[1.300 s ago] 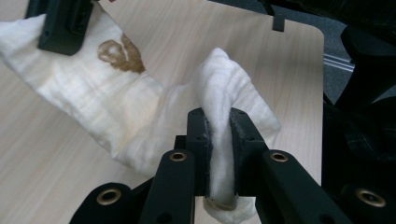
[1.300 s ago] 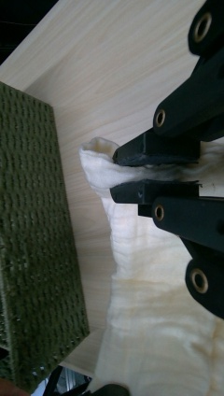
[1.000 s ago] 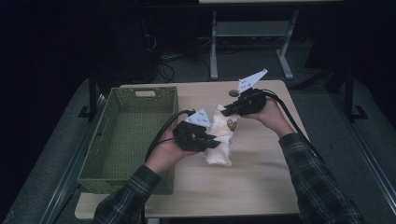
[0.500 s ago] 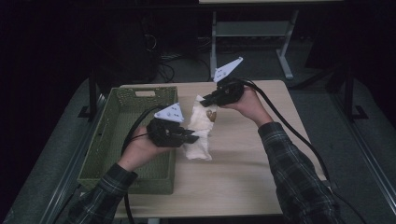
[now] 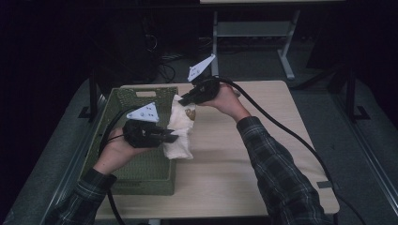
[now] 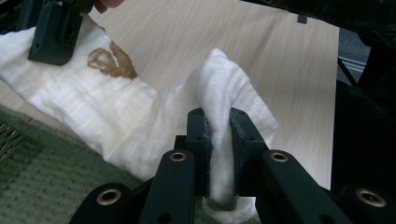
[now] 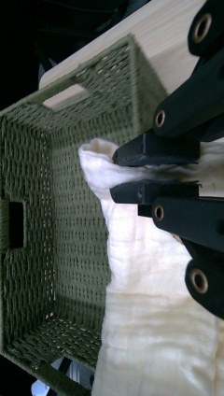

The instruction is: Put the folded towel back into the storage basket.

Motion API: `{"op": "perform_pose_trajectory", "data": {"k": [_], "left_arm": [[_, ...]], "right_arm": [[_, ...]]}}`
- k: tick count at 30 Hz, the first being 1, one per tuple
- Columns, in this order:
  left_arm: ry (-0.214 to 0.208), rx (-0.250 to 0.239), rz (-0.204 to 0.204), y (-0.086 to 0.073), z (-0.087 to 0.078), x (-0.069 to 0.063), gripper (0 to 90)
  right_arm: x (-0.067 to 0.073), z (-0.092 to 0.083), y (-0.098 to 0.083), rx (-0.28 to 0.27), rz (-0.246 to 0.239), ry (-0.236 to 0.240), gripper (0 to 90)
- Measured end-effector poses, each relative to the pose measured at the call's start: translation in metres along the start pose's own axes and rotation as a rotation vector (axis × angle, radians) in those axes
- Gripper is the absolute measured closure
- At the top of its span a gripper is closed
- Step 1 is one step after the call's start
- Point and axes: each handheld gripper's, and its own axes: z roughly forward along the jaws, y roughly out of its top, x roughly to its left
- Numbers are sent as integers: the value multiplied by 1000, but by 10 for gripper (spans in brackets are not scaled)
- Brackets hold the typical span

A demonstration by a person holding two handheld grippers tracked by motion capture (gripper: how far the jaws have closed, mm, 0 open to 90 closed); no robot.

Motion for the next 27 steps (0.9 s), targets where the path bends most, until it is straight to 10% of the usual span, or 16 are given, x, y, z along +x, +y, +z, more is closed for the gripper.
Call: {"op": "perform_pose_trajectory", "data": {"k": [27], "left_arm": [[25,39,-73,-62,-37,16,794]], "right_arm": [[-1,83,34,13,-7,65,823]]}}
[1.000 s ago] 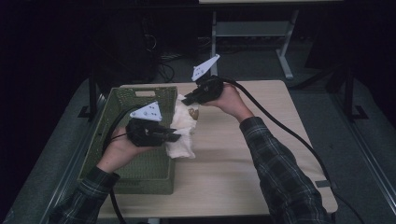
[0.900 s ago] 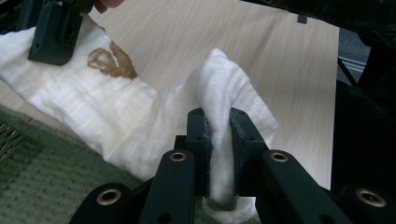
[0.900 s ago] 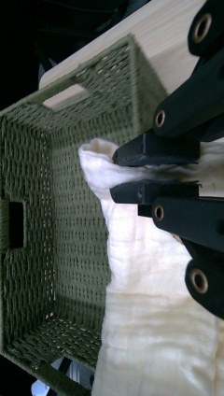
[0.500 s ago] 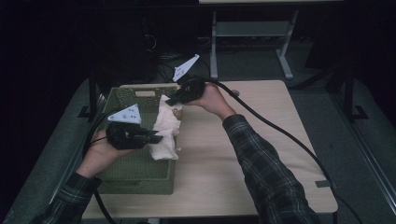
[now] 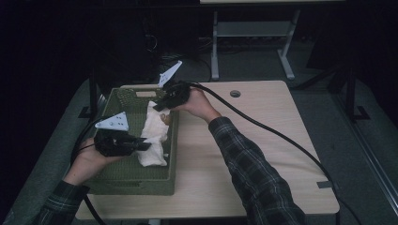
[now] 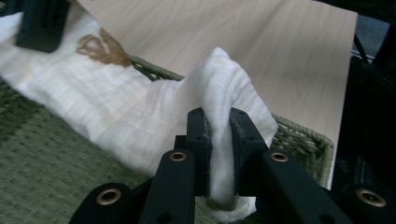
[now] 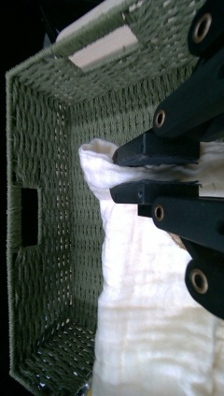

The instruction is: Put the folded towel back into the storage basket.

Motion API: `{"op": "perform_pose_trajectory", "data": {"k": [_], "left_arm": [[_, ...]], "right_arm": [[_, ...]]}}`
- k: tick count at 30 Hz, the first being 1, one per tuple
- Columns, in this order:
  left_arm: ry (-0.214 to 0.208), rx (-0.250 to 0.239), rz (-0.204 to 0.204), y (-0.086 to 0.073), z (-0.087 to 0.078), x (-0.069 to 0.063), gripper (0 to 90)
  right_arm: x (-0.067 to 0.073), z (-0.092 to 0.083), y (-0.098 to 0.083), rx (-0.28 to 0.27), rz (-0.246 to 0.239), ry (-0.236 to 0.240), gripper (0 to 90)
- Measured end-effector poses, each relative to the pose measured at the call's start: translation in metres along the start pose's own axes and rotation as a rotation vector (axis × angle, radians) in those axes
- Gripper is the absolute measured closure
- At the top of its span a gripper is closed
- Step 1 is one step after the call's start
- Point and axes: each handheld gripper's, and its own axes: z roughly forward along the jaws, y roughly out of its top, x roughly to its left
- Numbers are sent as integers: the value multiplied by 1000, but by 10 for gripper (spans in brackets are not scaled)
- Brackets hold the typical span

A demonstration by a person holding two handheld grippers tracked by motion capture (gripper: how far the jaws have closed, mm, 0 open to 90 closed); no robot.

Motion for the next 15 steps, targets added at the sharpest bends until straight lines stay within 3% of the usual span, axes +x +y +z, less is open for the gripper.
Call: {"op": "perform_pose_trajectory", "data": {"k": [8,15], "left_arm": [[-57,36,10,-16,19,0,792],[-85,37,8,-21,26,1,791]], "right_arm": [[3,11,-4,40,2,4,823],[2,18,-8,54,2,13,822]]}}
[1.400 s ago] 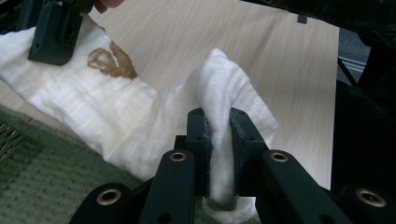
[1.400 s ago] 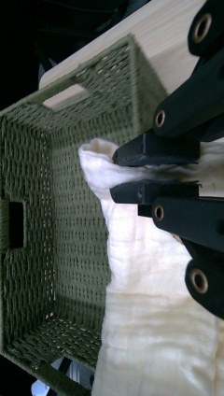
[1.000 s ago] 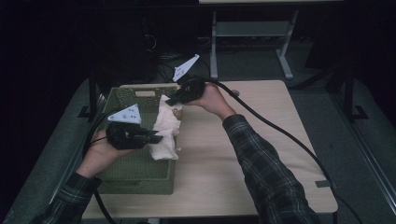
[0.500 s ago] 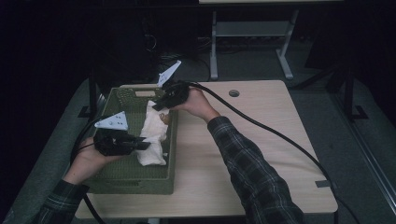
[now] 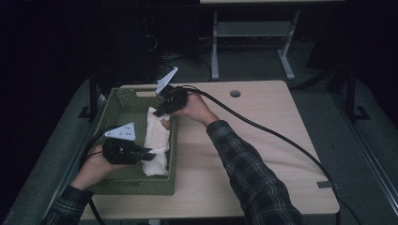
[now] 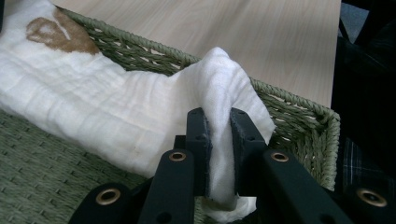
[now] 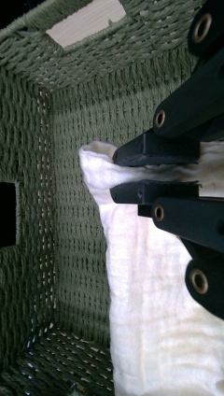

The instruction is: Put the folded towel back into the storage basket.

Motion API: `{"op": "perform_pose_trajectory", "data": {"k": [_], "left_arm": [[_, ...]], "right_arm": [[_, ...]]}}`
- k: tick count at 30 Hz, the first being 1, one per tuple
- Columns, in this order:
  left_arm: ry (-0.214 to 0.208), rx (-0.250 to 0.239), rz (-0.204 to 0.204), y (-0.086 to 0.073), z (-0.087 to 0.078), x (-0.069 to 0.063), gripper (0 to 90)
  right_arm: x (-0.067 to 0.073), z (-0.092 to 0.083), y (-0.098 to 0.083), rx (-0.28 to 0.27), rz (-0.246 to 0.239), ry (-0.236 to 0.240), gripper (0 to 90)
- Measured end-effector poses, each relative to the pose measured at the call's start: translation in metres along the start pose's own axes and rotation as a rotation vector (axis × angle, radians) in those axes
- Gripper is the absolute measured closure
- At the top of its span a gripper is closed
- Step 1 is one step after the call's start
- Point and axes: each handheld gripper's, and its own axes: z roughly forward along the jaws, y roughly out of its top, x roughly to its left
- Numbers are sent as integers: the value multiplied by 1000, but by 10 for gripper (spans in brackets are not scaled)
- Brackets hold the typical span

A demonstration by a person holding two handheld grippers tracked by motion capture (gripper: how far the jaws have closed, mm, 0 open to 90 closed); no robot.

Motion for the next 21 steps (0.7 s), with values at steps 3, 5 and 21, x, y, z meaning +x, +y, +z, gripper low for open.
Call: {"op": "perform_pose_trajectory", "data": {"k": [3,5,21], "left_arm": [[-13,-3,-2,-2,2,0,789],[-16,1,1,-2,4,0,785],[-8,-39,11,1,9,4,401]], "right_arm": [[1,2,-1,13,3,1,822],[1,4,-2,14,-2,4,822],[-6,3,-4,23,6,-16,823]]}}
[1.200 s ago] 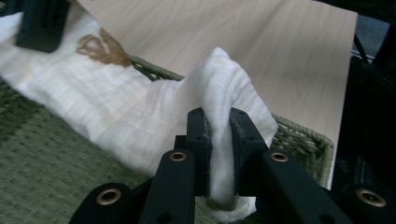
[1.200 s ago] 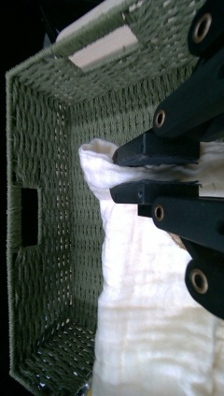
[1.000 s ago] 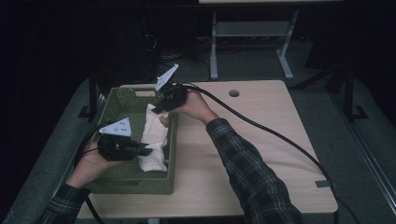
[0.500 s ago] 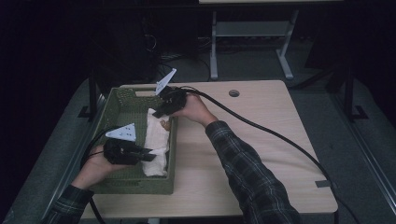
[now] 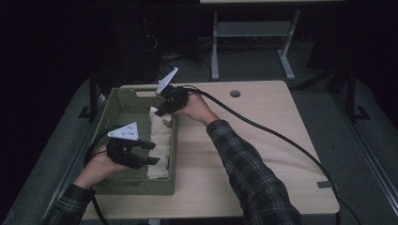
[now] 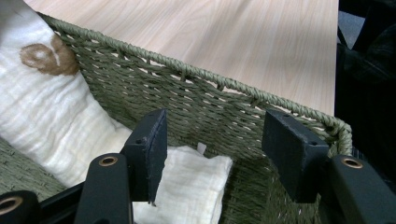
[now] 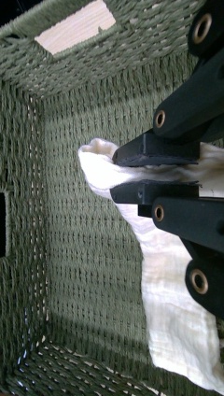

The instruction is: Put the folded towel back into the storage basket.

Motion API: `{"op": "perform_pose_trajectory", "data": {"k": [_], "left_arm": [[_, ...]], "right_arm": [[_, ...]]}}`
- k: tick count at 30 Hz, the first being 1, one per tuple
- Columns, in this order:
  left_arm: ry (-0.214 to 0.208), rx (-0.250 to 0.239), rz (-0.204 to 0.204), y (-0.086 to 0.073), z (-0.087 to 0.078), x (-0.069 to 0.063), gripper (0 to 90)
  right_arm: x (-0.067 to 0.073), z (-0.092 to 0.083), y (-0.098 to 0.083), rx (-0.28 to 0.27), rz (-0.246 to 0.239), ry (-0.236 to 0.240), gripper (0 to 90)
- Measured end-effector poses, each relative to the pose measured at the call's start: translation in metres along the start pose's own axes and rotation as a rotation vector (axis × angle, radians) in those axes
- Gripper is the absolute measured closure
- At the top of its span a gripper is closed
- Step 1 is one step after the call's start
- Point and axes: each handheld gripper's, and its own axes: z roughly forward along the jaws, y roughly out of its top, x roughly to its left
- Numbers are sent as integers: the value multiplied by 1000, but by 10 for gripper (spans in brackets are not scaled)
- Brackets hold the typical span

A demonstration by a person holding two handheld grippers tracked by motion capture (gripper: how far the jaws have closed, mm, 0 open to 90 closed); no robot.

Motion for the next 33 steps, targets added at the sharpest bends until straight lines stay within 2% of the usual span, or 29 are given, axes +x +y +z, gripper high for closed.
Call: {"op": "perform_pose_trajectory", "data": {"k": [4,9,13,14,15,16,17,19,22,27,33], "left_arm": [[1,-13,-9,1,-1,1,398],[4,-18,-13,2,0,2,398],[3,-20,-14,3,0,2,399],[3,-23,-16,3,0,2,398],[5,-24,-18,3,0,2,398],[6,-27,-19,4,0,2,397],[6,-28,-16,4,0,3,397],[8,-30,-19,4,0,3,394],[16,-36,-26,5,0,5,385],[24,-53,-39,12,1,5,359],[35,-63,-39,29,9,2,348]], "right_arm": [[-5,-1,0,-6,0,-9,822],[-17,0,1,-33,26,-19,819],[-23,5,3,-19,3,-47,791],[-26,7,2,-12,11,-54,751],[-29,8,1,-12,14,-85,693],[-31,8,0,-17,24,-108,671],[-34,7,-1,-24,34,-112,643],[-36,3,0,-35,38,-143,609],[-36,-5,3,-50,45,-147,585],[-35,-22,4,-75,91,-135,506],[-30,-46,-5,-91,91,-143,474]]}}
